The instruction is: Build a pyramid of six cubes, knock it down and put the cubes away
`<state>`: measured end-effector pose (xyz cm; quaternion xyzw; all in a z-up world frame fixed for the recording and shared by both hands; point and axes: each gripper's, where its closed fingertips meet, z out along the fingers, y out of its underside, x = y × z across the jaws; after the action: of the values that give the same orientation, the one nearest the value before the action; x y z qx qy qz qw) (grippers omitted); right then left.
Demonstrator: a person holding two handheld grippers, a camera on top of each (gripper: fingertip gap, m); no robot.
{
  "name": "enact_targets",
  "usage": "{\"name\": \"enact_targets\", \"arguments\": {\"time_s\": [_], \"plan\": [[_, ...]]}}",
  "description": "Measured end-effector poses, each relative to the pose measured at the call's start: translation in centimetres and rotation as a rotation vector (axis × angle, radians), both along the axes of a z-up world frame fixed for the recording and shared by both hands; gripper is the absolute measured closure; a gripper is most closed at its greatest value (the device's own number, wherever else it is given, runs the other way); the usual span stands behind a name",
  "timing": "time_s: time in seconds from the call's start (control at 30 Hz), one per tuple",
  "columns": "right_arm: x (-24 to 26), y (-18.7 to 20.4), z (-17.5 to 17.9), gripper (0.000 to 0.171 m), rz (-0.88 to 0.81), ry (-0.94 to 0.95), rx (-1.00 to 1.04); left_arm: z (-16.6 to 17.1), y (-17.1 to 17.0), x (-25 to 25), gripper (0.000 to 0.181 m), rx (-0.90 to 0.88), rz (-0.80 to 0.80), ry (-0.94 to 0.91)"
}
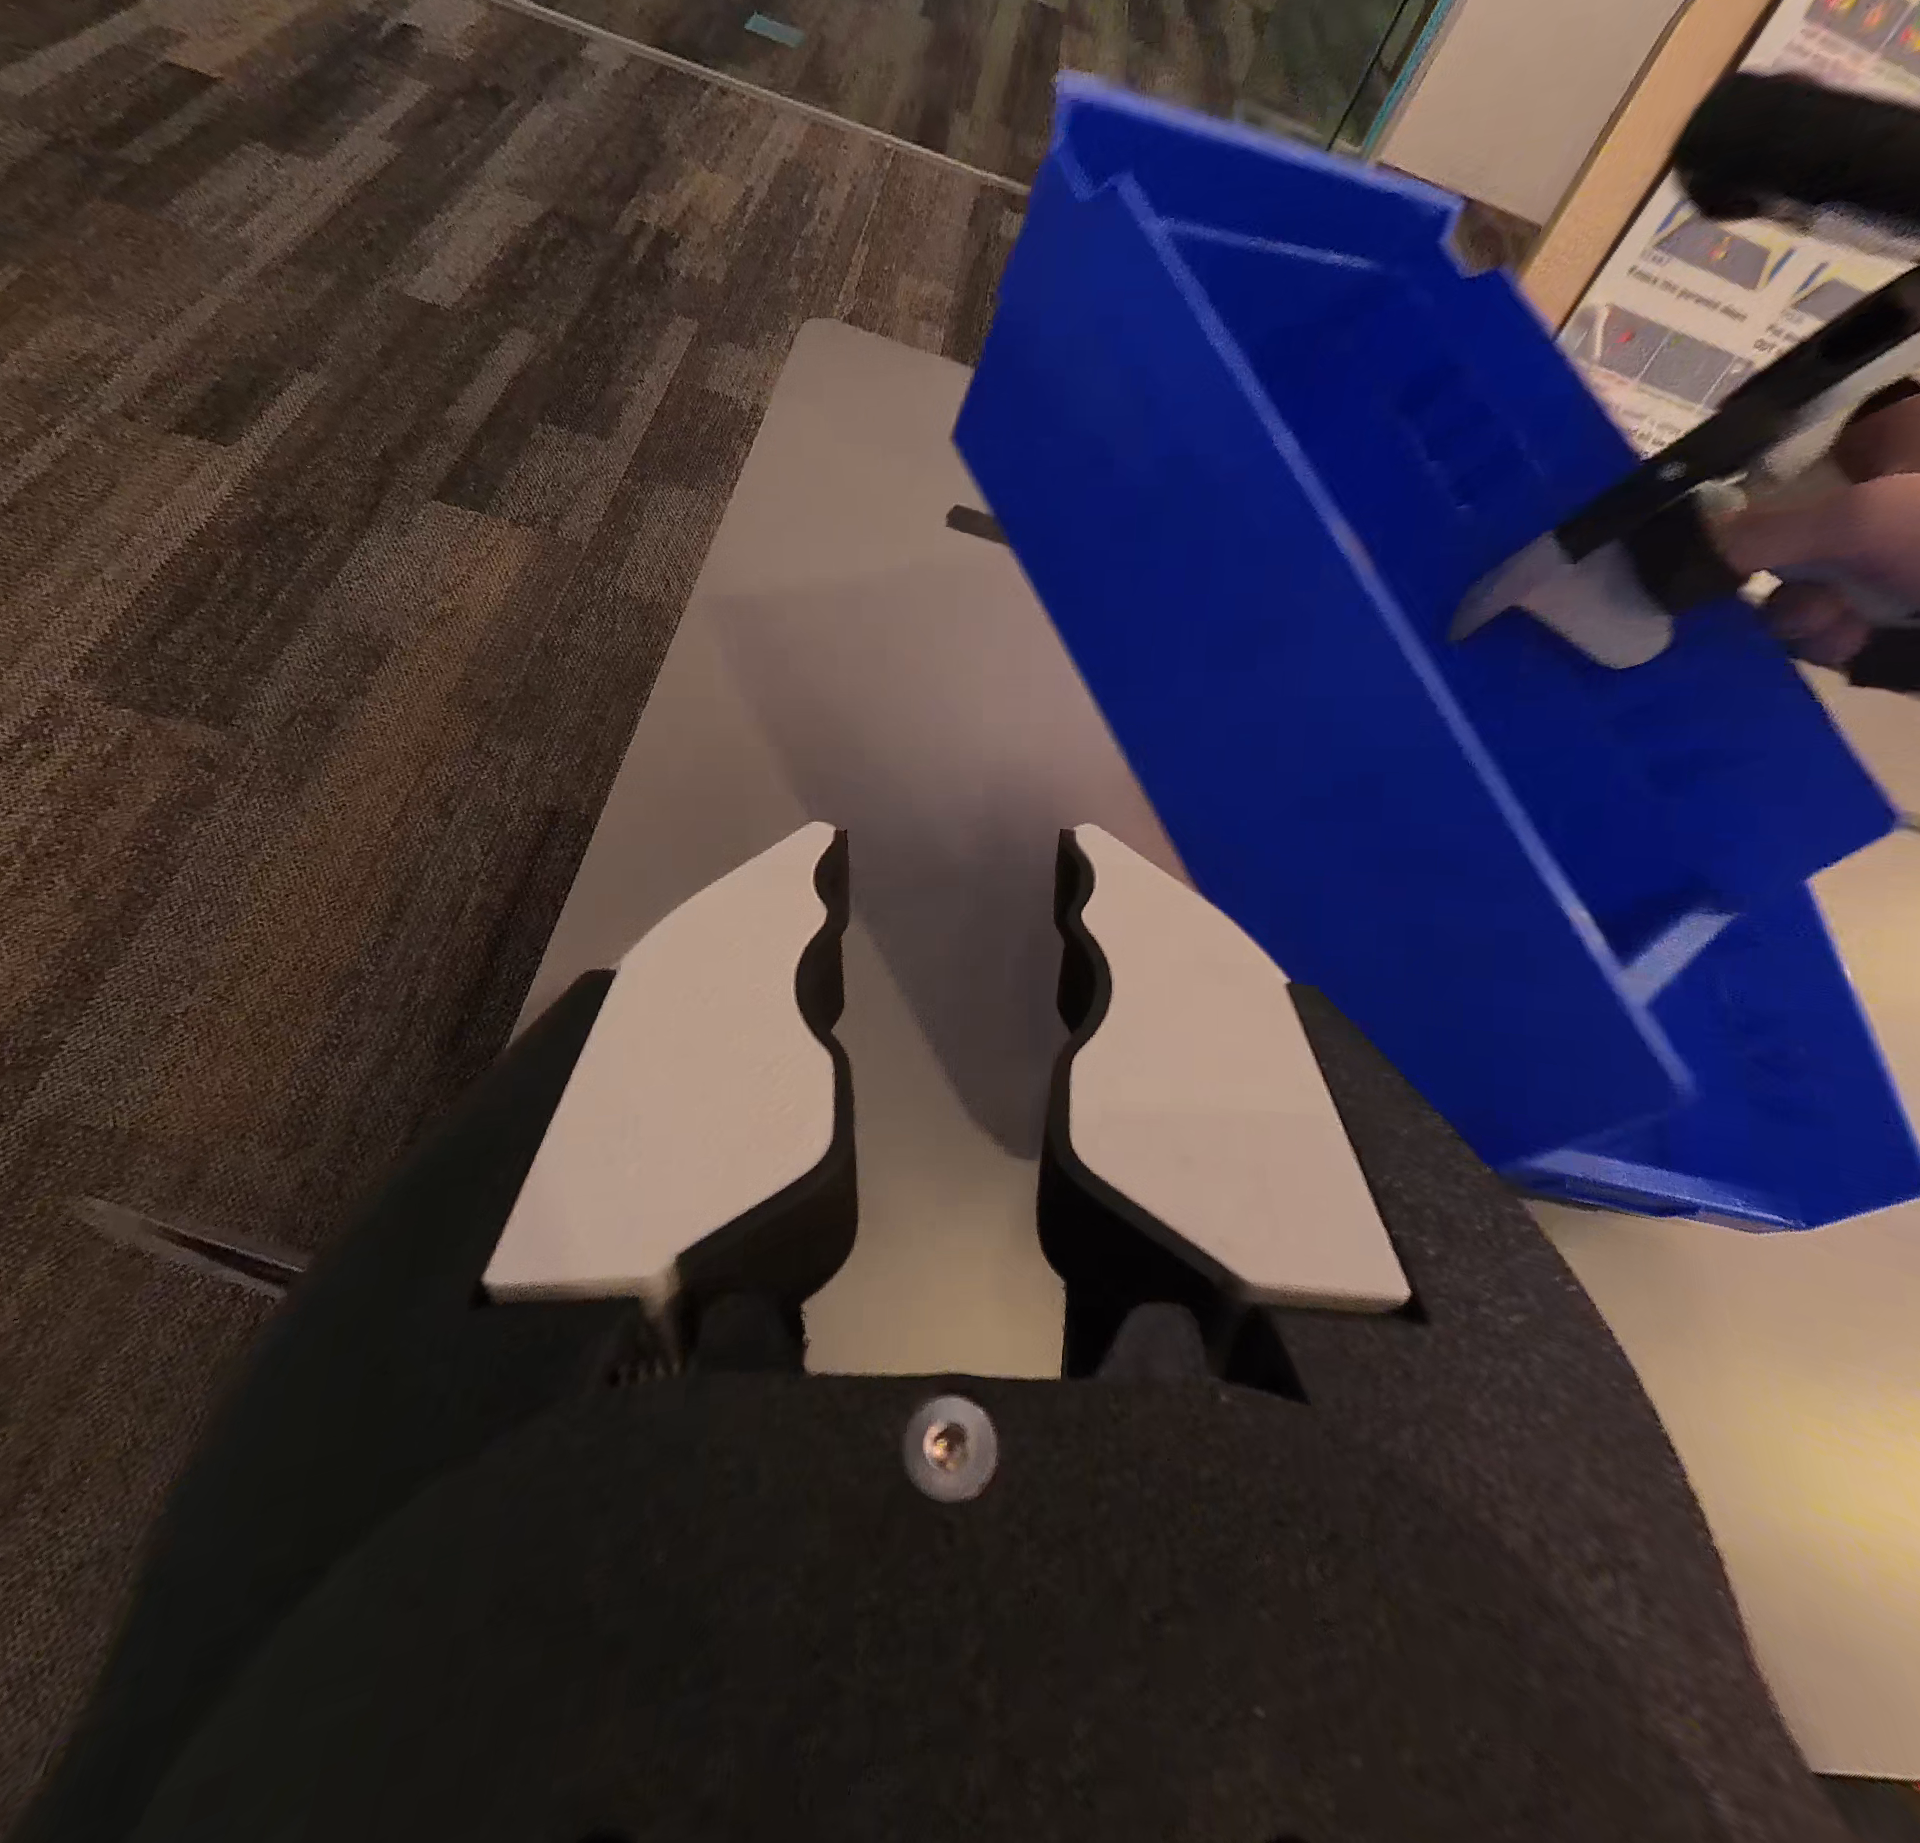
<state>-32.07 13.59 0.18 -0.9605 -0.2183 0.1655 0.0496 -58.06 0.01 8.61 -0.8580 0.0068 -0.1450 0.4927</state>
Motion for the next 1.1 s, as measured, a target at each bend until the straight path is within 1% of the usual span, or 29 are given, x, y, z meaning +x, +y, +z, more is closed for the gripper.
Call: {"name": "enact_targets", "arguments": {"time_s": [0.13,0.27,0.33,0.53,0.7,0.77,0.87,0.9,0.93,0.97,1.0,1.03,1.1], "plan": [[-1.7,0.6,-3.6,0.165,-0.03,-0.04,-0.036,0.1,0.2,0.5,0.144,0.006,-0.032,-0.006],[-2.3,0.1,-7.9,0.164,-0.04,-0.098,-0.109,-0.5,0.5,1.6,0.142,-0.022,-0.083,0.023],[-2.5,0.3,-9.5,0.164,-0.07,-0.098,-0.116,-0.6,0.6,1.9,0.142,-0.029,-0.1,0.03],[-2.7,0.5,-12.0,0.165,-0.121,-0.079,-0.128,-0.3,0.6,2.1,0.142,-0.013,-0.111,0.021],[-2.8,1.1,-13.4,0.164,-0.122,-0.136,-0.035,-0.6,0.9,2.4,0.143,-0.031,-0.126,0.021],[-3.0,0.8,-13.7,0.164,-0.128,-0.14,-0.045,-0.8,1.0,2.6,0.143,-0.04,-0.131,0.029],[-3.2,0.6,-13.4,0.162,-0.114,-0.147,-0.026,-0.8,1.1,2.8,0.142,-0.043,-0.14,0.034],[-3.3,1.1,-12.8,0.156,-0.098,-0.138,0.024,-0.8,1.1,2.9,0.141,-0.042,-0.142,0.033],[-3.2,1.7,-11.8,0.156,-0.082,-0.128,0.088,-0.8,1.1,2.9,0.14,-0.039,-0.144,0.032],[-3.4,2.4,-10.3,0.153,-0.055,-0.102,0.178,-0.7,1.0,2.9,0.14,-0.035,-0.144,0.03],[-3.4,3.1,-8.2,0.145,-0.03,-0.075,0.292,-0.6,1.0,2.8,0.14,-0.031,-0.142,0.026],[-3.0,3.5,-5.5,0.141,-0.012,-0.057,0.425,-0.6,1.0,2.7,0.14,-0.028,-0.139,0.022],[-0.1,2.8,0.0,0.141,0.005,-0.078,0.674,-0.6,0.9,2.6,0.14,-0.026,-0.139,0.014]]}}
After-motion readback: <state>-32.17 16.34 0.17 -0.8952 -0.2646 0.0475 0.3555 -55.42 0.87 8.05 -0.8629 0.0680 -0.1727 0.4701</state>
